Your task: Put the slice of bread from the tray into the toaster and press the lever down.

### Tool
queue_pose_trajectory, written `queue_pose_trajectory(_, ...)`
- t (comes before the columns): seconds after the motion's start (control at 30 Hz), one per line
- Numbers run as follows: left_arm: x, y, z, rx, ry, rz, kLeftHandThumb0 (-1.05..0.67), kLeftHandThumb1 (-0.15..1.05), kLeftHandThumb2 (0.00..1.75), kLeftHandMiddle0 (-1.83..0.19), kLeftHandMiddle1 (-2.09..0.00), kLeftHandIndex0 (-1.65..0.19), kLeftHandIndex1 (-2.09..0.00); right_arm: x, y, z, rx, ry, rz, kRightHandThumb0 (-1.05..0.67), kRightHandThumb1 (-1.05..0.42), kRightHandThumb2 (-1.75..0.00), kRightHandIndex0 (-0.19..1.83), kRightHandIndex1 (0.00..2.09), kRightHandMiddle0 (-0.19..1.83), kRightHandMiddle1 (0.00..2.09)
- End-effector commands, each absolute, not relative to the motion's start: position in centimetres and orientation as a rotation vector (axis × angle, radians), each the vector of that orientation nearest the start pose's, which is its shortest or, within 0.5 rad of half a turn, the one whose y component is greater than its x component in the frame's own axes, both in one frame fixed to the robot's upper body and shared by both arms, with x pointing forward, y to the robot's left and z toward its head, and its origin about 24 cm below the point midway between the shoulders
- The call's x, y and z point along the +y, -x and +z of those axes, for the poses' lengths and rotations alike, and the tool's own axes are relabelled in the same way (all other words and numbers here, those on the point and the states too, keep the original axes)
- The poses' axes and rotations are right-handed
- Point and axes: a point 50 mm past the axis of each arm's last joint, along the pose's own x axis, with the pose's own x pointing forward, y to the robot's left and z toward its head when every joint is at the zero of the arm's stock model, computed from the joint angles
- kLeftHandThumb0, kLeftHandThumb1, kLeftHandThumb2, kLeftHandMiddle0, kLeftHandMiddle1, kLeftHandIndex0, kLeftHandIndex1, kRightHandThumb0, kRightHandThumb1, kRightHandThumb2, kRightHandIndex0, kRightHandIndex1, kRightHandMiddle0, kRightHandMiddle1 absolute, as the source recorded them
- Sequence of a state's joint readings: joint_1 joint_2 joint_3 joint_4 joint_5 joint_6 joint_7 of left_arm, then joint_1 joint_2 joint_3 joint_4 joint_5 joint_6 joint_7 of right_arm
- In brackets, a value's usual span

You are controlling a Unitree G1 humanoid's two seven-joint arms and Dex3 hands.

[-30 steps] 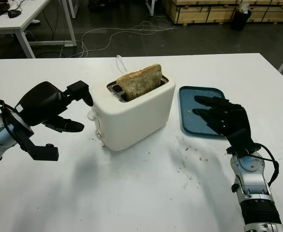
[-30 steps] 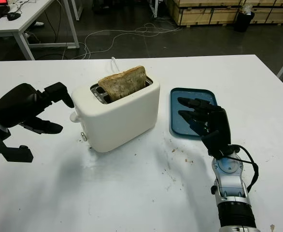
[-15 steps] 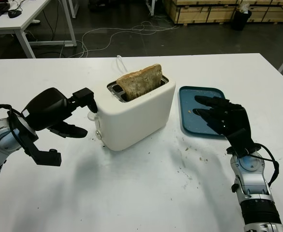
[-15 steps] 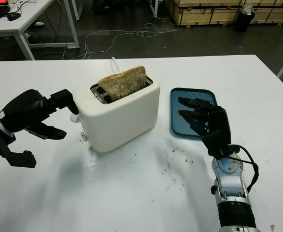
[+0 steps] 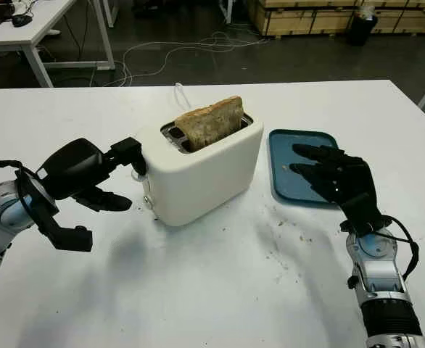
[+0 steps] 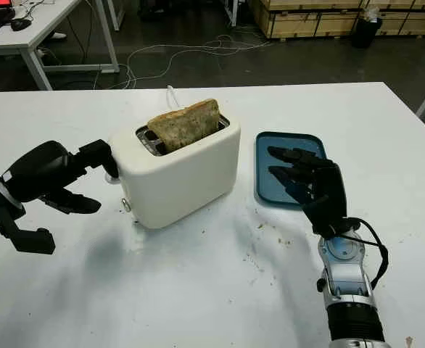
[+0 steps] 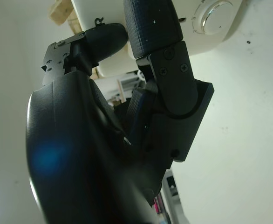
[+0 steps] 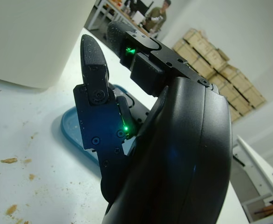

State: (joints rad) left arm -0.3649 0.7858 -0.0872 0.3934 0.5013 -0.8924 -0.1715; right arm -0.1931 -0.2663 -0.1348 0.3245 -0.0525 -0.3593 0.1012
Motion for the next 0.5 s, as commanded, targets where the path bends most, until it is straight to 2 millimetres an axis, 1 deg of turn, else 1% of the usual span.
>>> queue_pose_trajectory(0.0, 22.9, -28.3, 12.6, -0.556, -1.307, -0.620, -1.05, 0.92, 0.79, -1.57, -1.75, 0.00, -1.75, -22.1, -28.6, 6.9, -0.234, 0.320, 0.008, -0.48, -0.92, -0.15, 1.11, 0.02, 0.98, 0.00)
queue_pose_trajectory(0.17, 22.8, -28.2, 11.8, -0.546, -1.266, -0.613, -1.05, 0.92, 0.76, -1.56, -1.75, 0.00, -1.75, -22.1, -28.6, 6.9, -0.232, 0.320, 0.008, -0.48, -0.92, -0.14, 1.11, 0.01, 0.98, 0.00)
queue_pose_trajectory(0.33, 22.8, -28.3, 10.6, -0.506, -1.236, -0.605, -1.05, 0.92, 0.71, -1.54, -1.75, -0.01, -1.75, -22.1, -28.5, 6.9, -0.232, 0.302, 0.006, -0.46, -0.92, -0.14, 1.11, 0.01, 0.99, 0.00)
queue_pose_trajectory(0.47, 22.5, -28.2, 9.2, -0.487, -1.201, -0.605, -1.05, 0.92, 0.69, -1.46, -1.75, -0.04, -1.74, -22.2, -28.5, 6.9, -0.237, 0.314, 0.007, -0.46, -0.92, -0.14, 1.12, 0.02, 0.99, 0.00)
